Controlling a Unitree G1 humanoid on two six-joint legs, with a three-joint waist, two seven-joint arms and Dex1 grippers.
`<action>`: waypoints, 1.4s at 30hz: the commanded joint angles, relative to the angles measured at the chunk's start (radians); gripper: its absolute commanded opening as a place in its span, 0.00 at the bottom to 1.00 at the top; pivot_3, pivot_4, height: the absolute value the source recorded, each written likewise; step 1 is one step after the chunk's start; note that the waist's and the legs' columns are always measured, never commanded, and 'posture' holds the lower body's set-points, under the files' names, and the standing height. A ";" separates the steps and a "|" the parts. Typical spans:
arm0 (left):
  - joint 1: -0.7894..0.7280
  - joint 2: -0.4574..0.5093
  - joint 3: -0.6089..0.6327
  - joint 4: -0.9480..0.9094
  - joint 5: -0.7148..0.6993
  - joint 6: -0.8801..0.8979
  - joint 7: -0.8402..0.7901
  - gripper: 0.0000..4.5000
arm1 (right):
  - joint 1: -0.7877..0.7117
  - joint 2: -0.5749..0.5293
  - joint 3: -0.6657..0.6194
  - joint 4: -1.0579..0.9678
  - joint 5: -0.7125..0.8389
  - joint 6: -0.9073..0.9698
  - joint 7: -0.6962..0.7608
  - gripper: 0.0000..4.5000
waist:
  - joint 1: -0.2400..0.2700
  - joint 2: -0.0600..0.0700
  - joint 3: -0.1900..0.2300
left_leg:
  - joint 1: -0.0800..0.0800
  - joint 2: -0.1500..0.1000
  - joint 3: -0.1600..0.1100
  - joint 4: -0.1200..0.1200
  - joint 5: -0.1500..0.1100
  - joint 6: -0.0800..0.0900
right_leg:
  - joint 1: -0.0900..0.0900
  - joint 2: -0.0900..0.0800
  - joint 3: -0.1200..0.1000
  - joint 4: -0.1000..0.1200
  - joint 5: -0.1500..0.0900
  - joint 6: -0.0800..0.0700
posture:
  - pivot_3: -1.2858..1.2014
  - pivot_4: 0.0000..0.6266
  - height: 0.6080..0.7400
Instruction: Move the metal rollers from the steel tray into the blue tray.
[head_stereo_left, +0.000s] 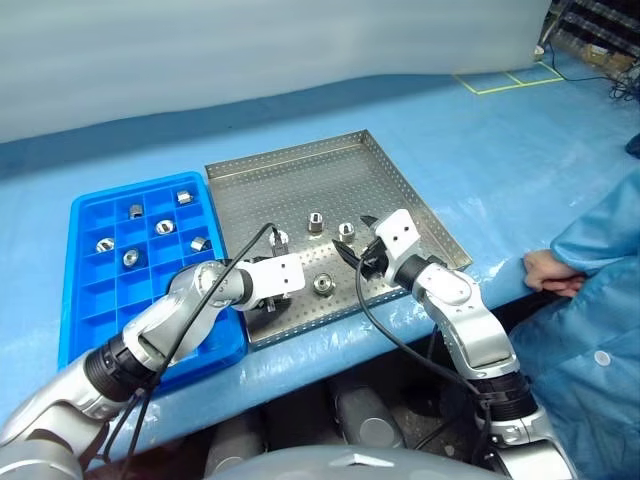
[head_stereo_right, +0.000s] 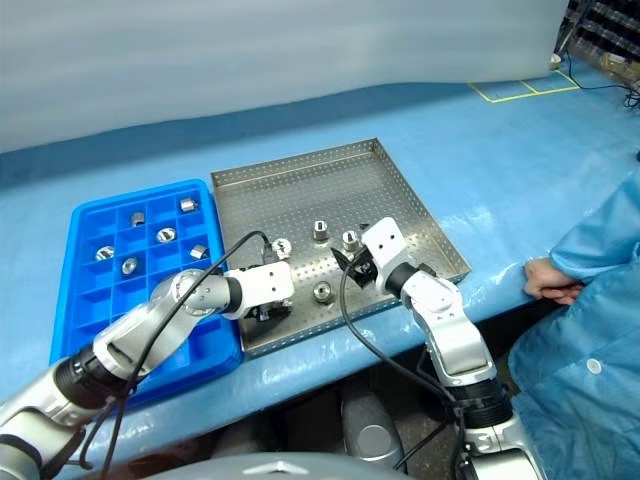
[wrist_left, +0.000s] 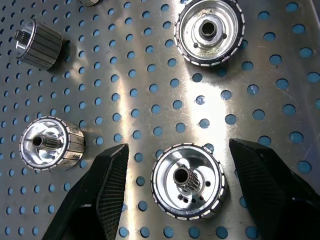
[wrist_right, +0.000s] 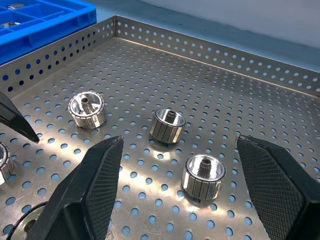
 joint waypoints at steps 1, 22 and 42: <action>0.004 0.055 0.045 0.028 0.060 0.020 0.003 0.77 | -0.022 0.011 0.001 -0.025 0.002 -0.027 -0.003 0.84 | -0.006 0.000 0.000 | 0.000 0.000 0.000 0.000 0.000 0.000 | 0.000 0.001 0.000 0.000 0.000 -0.001 | 0.43 0.24 1.00; 0.100 0.003 0.187 -0.006 0.024 0.068 0.059 0.53 | -0.060 0.027 0.014 0.014 -0.009 -0.048 -0.003 0.85 | -0.010 0.000 0.000 | 0.007 0.004 -0.001 -0.004 0.000 0.000 | 0.000 0.012 0.008 0.001 0.002 -0.005 | 0.44 0.24 1.00; 0.174 -0.066 0.444 -0.122 -0.197 0.130 0.052 0.53 | -0.069 0.028 0.033 0.025 -0.008 -0.045 0.009 0.85 | 0.017 -0.001 0.001 | 0.004 0.003 -0.002 -0.006 -0.002 -0.003 | -0.002 0.010 0.008 -0.001 0.002 -0.002 | 0.45 0.24 1.00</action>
